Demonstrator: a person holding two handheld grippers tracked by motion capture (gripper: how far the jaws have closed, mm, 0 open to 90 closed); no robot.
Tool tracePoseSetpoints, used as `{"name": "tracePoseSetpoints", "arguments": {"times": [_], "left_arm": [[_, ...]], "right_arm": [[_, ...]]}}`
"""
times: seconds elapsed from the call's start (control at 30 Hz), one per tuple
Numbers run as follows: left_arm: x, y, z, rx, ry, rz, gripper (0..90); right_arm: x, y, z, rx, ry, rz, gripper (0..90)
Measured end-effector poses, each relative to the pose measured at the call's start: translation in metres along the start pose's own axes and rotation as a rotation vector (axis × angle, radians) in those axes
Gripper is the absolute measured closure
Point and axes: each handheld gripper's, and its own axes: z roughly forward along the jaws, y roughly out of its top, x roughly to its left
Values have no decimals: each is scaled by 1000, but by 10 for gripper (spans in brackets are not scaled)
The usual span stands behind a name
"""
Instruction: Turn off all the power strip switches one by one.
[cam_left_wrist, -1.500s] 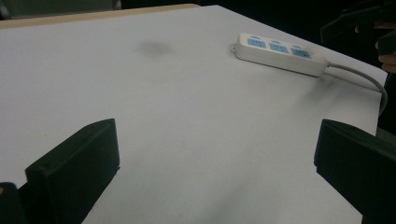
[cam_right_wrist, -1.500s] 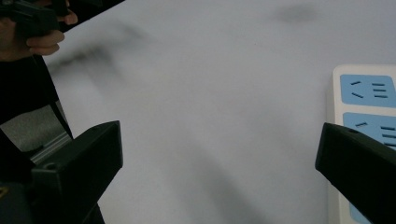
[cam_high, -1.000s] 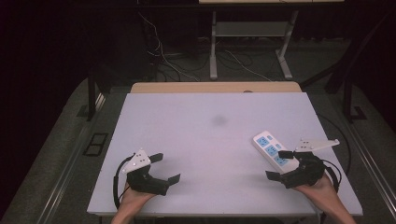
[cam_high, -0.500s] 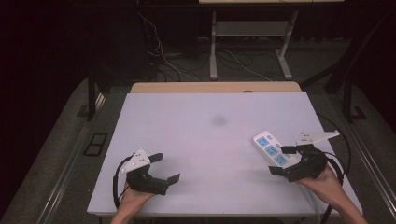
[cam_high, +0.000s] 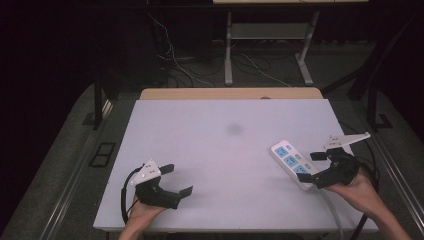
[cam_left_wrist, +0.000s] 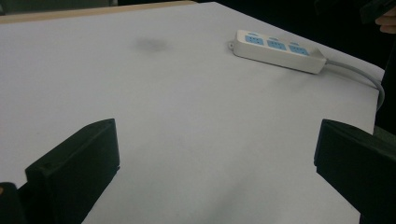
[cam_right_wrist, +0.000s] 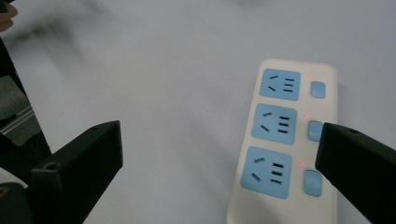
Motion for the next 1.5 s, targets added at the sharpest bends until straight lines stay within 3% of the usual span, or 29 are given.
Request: {"name": "tracePoseSetpoints", "arguments": {"times": [0.67, 0.7, 0.77, 0.87, 1.17, 1.23, 1.27, 1.33, 1.5], "left_arm": [[-1, 0, 1, -2, -2, 8, 0], [-1, 0, 1, -2, -1, 9, 0], [-1, 0, 1, -2, -2, 8, 0], [-1, 0, 1, 0, -1, 13, 0], [-2, 0, 2, 6, 2, 14, 0], [-2, 0, 2, 7, 3, 14, 0], [-2, -1, 2, 7, 3, 14, 0], [-2, -1, 2, 7, 4, 14, 0], [-2, -1, 3, 12, 3, 18, 0]], "right_arm": [[-22, 4, -9, 50, -46, 1, 6], [-25, 3, -9, 52, -45, -2, 81], [-26, 3, -9, 50, -52, -5, 110], [-31, 3, -9, 55, -68, -1, 251], [-43, 2, -10, 88, -56, 16, 475], [-48, 2, -8, 107, -31, 31, 573], [-48, 2, -8, 107, -31, 31, 573], [-52, 1, -7, 116, -17, 29, 687], [-57, 1, -2, 131, -5, 37, 783]]}}
